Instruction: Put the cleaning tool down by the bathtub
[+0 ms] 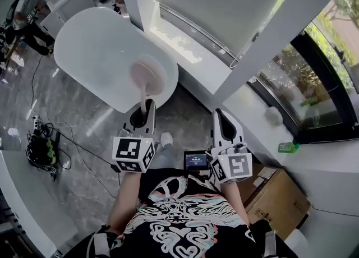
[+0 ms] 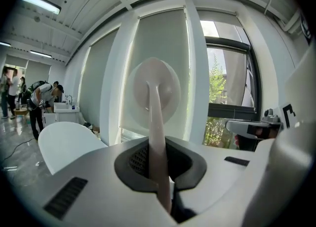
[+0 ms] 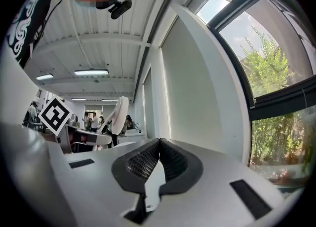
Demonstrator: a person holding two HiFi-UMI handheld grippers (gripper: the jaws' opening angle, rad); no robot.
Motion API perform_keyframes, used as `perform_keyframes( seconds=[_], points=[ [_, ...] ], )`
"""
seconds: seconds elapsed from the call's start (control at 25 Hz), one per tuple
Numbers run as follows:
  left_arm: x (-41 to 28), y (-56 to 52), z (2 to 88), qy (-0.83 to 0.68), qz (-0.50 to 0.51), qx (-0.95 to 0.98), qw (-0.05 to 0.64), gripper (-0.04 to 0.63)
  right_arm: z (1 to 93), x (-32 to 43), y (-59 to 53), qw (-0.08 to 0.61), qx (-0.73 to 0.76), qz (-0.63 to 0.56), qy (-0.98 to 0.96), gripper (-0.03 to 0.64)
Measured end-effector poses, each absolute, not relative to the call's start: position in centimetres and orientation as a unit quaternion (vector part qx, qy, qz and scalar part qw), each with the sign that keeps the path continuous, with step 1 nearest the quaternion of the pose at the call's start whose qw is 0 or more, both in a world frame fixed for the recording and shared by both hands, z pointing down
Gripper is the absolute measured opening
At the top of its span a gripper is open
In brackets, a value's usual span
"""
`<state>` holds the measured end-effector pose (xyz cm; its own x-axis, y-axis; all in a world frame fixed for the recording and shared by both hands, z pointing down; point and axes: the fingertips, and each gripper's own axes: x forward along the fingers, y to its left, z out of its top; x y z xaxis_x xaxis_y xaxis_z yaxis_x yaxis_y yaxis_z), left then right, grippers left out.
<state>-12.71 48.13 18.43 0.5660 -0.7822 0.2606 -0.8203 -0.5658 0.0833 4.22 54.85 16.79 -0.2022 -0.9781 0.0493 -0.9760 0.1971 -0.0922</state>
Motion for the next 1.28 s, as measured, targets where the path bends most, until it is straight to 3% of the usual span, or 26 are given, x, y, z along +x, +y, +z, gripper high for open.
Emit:
perform_keyframes(
  seconds=[0.4,0.64,1.28],
  points=[
    [-12.9,35.3,17.3,-0.446,0.09,0.886,0.087,0.018,16.6,3.9,42.3,-0.014,-0.65,-0.05,0.758,0.026],
    [-12.9,29.7,17.3,-0.424,0.08,0.898,0.083,0.018,15.7,3.4,37.6,0.035,-0.631,-0.055,0.773,0.026],
    [-13.0,19.6,18.8,-0.429,0.063,0.894,0.116,0.018,17.7,4.2,27.6,-0.025,-0.647,-0.044,0.761,0.026]
  ],
)
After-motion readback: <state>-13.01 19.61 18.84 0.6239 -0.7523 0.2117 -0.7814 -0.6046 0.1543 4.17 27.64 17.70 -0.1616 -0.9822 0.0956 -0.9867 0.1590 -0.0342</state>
